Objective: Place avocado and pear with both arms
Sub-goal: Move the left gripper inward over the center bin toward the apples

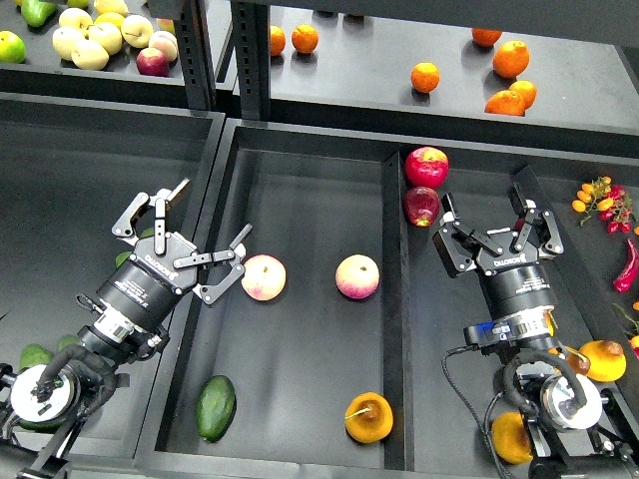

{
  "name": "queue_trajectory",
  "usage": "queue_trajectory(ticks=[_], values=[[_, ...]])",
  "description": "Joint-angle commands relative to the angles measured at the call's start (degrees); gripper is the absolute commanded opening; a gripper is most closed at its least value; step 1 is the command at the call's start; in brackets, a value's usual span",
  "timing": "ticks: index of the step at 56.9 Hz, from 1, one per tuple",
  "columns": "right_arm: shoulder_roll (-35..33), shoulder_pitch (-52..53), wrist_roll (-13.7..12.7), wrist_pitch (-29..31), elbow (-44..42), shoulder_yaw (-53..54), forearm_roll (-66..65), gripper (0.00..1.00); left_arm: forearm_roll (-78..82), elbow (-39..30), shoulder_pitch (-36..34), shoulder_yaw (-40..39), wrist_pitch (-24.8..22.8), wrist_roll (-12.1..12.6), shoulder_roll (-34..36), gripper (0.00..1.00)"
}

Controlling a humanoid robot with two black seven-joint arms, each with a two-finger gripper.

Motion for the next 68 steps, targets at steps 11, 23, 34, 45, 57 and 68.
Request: queue_trajectory(ticks=[11, 23, 34, 45, 57, 68], values=[[0.00, -0.86, 0.09, 0.27, 0.09, -0.07, 0.00, 1.00, -0.03, -0.15, 0.67, -0.78, -0.01, -0.17, 0.00, 0.99], [0.00, -0.95, 0.09, -2.45, 0.09, -0.15, 0.00, 1.00, -0.03, -0.15, 0.85, -0.78, -0.01, -0.17, 0.00, 0.99], [0.00, -0.86, 0.09, -3.16, 0.09, -0.33, 0.00, 1.00, 0.05, -0.06, 0.94, -0.87, -0.01, -0.34, 0.00, 0.99], [0.00, -0.86, 0.09, -2.63, 0.09, -0.15, 0.09, 1.00, -0.65, 0.38, 2.08, -0.17, -0.01, -1.05, 0.00, 0.99], [0.00, -0.86, 0.09, -2.54, 0.09, 0.02, 0.09, 1.00, -3.55, 0.82, 2.87, 1.24, -0.01, -0.52, 0.00, 0.99], [0.00, -0.86, 0.09, -2.46, 0.09, 0.02, 0.09, 1.00, -4.78, 0.82, 2.87, 2.73, -0.01, -0.08, 0.00, 0.99]])
